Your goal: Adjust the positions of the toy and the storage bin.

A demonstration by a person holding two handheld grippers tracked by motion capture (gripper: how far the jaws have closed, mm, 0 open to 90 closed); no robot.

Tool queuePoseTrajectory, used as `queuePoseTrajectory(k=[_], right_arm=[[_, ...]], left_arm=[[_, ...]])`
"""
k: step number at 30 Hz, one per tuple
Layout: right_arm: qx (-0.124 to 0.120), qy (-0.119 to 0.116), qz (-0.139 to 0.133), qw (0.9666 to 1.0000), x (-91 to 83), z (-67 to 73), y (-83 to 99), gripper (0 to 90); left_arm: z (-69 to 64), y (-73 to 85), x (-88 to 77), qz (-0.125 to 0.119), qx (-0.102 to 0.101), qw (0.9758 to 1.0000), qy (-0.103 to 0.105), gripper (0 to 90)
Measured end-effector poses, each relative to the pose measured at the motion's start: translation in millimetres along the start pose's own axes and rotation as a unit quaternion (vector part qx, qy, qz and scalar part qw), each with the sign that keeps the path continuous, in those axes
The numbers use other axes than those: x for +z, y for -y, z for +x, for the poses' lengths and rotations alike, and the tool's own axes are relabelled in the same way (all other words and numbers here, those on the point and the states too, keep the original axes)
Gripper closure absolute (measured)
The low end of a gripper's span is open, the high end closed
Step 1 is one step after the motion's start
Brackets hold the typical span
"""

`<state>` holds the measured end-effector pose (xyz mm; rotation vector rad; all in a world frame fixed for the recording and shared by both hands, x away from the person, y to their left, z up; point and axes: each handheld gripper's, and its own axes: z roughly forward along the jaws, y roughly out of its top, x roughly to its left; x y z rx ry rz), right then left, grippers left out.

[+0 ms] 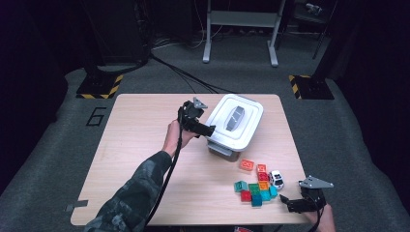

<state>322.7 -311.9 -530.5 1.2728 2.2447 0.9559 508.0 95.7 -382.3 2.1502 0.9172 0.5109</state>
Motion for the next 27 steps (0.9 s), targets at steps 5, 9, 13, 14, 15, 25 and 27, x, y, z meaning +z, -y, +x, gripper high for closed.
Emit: queuePoseTrajectory(k=[5, 9, 13, 14, 15, 25, 27], right_arm=[[-0.002, 0.0, 0.002, 1.0, -0.1, -0.3, 0.1, 0.3], [-0.003, 0.0, 0.002, 1.0, -0.1, -0.5, 0.2, 0.4], [-0.001, 0.0, 0.002, 1.0, -0.3, -0.2, 0.2, 0.4], [0.0, 0.0, 0.002, 1.0, -0.3, -0.1, 0.1, 0.4], [-0.002, 0.001, 0.001, 1.0, -0.2, -0.4, 0.2, 0.4], [0.0, 0.001, 0.001, 1.0, -0.2, -0.1, 0.2, 0.4], [0.0, 0.001, 0.002, 1.0, -0.3, -0.1, 0.1, 0.4]], left_arm=[[-2.9, -2.3, 11.8, 0.016, 0.005, 0.9999, 0.003, 4.9], [-2.8, 1.5, 16.4, 0.03, 0.003, 0.9995, 0.006, 5.6], [1.2, 5.6, 14.5, 0.03, -0.008, 0.9995, 0.01, 6.4], [1.7, 5.7, 14.2, 0.03, -0.009, 0.9995, 0.011, 6.4], [2.2, 5.7, 13.8, 0.029, -0.006, 0.9995, 0.009, 6.4], [4.0, 8.6, 9.0, 0.033, 0.002, 0.9994, 0.01, 6.8], [5.0, 10.7, 7.4, 0.032, -0.003, 0.9994, 0.01, 6.7]])
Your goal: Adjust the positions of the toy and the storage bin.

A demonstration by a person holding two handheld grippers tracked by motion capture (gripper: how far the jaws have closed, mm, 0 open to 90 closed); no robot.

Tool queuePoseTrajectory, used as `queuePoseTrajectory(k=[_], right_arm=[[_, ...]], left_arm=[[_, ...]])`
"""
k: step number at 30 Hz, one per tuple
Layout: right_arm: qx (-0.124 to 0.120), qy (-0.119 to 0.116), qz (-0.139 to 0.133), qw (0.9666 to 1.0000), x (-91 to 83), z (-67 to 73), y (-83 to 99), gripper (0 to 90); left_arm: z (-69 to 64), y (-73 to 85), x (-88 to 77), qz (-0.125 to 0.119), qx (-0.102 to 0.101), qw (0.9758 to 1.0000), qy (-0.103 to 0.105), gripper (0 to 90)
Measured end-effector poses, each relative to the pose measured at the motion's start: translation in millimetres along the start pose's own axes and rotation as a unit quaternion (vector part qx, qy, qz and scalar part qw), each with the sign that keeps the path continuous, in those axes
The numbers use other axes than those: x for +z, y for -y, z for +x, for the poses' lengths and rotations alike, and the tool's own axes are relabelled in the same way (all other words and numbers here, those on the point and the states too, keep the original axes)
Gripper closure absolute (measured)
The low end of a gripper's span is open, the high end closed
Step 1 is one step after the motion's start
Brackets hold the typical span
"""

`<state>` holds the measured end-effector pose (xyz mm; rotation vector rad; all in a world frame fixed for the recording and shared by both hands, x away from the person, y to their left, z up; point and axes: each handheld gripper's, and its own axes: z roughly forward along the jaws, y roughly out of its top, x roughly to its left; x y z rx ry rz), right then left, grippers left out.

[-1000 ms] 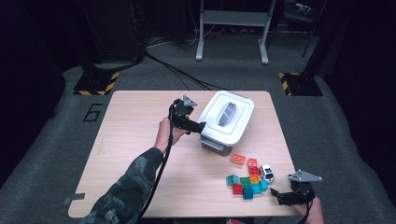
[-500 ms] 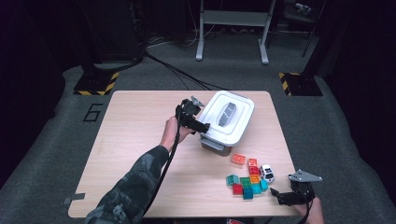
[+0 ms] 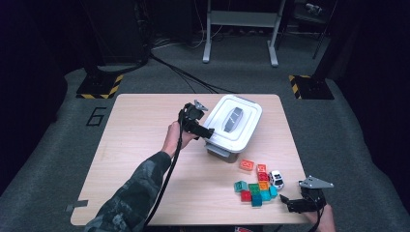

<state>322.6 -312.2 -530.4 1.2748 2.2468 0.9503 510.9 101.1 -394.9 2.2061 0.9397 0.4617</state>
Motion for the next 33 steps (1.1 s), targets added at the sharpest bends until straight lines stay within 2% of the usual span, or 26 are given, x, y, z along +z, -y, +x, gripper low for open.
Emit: queuePoseTrajectory(k=[9, 12, 16, 21, 33], right_arm=[[0.001, -0.001, 0.0, 1.0, 0.1, 0.2, -0.1, 0.4], [0.002, 0.0, -0.001, 1.0, 0.1, 0.2, -0.1, 0.4], [0.001, -0.001, -0.001, 1.0, 0.1, 0.2, -0.1, 0.4], [0.002, -0.001, 0.0, 1.0, 0.1, 0.2, -0.2, 0.4], [0.001, -0.001, 0.0, 1.0, 0.0, 0.1, -0.2, 0.5]], left_arm=[[5.0, 9.5, -10.3, 0.007, 0.009, 0.9999, 0.008, 6.8], [3.9, 12.3, -12.8, 0.007, 0.006, 0.9999, 0.012, 6.8], [3.8, 15.7, -16.2, 0.009, 0.013, 0.9997, 0.017, 7.3], [5.0, 20.6, -19.5, 0.01, 0.007, 0.9996, 0.026, 7.3], [13.0, 28.9, -28.8, 0.021, 0.008, 0.9994, 0.027, 7.2]])
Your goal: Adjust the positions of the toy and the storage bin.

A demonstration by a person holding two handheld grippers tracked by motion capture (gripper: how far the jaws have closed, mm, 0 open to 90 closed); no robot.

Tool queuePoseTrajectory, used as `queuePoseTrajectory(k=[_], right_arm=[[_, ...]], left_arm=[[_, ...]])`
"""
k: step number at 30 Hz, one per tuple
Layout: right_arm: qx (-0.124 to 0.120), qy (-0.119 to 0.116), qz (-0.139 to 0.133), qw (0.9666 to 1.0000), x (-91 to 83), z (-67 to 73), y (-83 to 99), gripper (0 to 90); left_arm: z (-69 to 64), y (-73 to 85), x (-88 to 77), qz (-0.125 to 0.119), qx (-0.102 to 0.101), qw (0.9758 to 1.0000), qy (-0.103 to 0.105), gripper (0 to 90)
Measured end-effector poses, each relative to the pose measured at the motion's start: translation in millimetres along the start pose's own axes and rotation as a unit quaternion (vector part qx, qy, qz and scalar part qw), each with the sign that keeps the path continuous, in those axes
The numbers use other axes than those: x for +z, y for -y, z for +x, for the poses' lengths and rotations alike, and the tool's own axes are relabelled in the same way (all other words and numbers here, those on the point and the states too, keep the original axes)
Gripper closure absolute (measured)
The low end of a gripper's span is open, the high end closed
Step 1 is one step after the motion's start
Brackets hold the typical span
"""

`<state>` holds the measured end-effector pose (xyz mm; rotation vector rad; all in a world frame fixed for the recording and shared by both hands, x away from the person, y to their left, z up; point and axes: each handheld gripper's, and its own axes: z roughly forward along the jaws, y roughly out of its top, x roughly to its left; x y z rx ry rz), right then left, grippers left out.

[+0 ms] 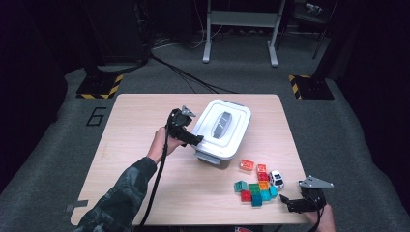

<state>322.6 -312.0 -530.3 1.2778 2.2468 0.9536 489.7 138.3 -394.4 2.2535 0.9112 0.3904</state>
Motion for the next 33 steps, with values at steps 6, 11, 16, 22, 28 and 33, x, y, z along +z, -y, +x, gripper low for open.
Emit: queuePoseTrajectory(k=[6, 11, 16, 22, 28, 33], right_arm=[[0.0, -0.001, 0.0, 1.0, 0.0, -0.1, 0.1, 0.5], [0.001, -0.001, 0.0, 1.0, 0.0, -0.1, 0.1, 0.7], [0.0, -0.001, 0.0, 1.0, -0.2, -0.2, 0.1, 0.7], [0.001, -0.001, -0.002, 1.0, -0.2, -0.3, 0.3, 1.0], [0.001, -0.003, -0.003, 1.0, -0.2, -0.5, 0.4, 1.4], [0.002, -0.002, -0.004, 1.0, -0.3, -0.5, 0.5, 1.6]], left_arm=[[-2.2, -2.1, -1.9, 0.002, 0.009, 0.9999, -0.006, 6.1], [-14.8, -15.0, -2.6, -0.019, 0.012, 0.9997, -0.011, 5.0], [-30.1, -32.1, 2.1, -0.035, 0.025, 0.9988, -0.022, 4.1], [-50.7, -54.2, 14.7, -0.047, 0.046, 0.9974, -0.028, 7.6], [-64.4, -64.6, 28.6, -0.046, 0.059, 0.9963, -0.042, 29.3], [-66.0, -62.9, 32.5, -0.047, 0.057, 0.997, -0.023, 50.5]])
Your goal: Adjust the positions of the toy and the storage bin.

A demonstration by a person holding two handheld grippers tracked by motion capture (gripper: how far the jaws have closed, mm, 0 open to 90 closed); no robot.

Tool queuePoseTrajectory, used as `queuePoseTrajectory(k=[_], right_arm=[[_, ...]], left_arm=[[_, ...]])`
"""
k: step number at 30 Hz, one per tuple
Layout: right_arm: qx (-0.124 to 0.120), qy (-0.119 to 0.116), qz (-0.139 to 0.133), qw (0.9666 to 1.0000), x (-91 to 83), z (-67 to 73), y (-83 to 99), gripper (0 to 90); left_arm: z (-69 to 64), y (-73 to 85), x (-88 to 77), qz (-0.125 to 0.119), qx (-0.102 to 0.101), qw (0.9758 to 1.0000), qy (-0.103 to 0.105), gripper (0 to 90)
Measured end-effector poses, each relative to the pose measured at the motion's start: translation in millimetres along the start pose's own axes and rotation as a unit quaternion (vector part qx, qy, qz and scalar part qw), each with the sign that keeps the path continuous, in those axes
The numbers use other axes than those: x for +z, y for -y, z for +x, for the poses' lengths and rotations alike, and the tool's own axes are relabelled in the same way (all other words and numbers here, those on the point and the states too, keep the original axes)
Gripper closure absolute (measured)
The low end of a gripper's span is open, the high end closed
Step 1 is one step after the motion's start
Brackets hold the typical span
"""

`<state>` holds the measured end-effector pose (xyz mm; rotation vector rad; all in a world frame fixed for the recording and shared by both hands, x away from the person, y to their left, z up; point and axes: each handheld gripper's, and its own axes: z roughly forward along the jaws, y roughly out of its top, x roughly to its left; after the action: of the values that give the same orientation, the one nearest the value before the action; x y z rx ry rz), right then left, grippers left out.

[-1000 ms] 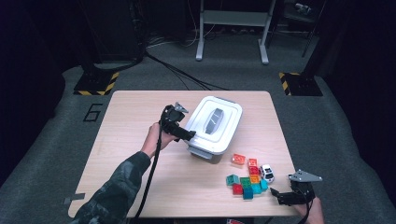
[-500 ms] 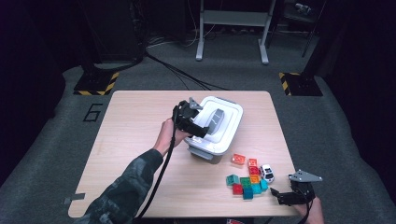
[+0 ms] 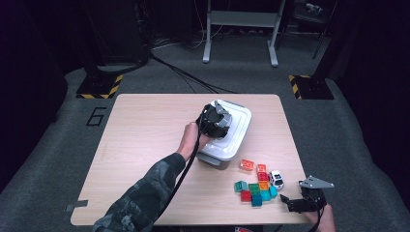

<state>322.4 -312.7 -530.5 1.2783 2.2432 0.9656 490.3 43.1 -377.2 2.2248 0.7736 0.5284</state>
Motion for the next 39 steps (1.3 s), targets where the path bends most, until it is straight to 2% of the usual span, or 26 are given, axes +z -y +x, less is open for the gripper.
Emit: queuePoseTrajectory(k=[2, 10, 16, 22, 32, 39], right_arm=[[0.001, 0.0, 0.0, 1.0, 0.1, 0.1, 0.0, 1.6], [-0.001, 0.0, 0.001, 1.0, -0.2, -0.2, 0.0, 1.8], [0.001, -0.001, 0.001, 1.0, -0.3, 0.1, 0.0, 1.9], [0.002, -0.001, 0.001, 1.0, -0.2, 0.1, 0.0, 2.0], [0.002, 0.001, -0.001, 1.0, 0.1, 0.1, 0.0, 2.0], [0.002, 0.001, -0.001, 1.0, 0.1, 0.1, 0.0, 2.1]], left_arm=[[-2.4, 0.1, -1.1, 0.001, 0.009, 1.0, 0.002, 57.7], [-3.2, 4.7, -4.7, -0.002, -0.005, 1.0, 0.002, 60.5], [-2.1, 10.1, -11.0, 0.0, -0.001, 1.0, 0.002, 62.0], [-0.9, 17.1, -17.3, -0.005, -0.003, 0.9999, 0.011, 63.7], [4.7, 25.0, -26.1, -0.003, 0.008, 0.9995, 0.032, 65.8], [6.1, 29.1, -30.4, -0.002, 0.003, 0.9992, 0.039, 66.9]])
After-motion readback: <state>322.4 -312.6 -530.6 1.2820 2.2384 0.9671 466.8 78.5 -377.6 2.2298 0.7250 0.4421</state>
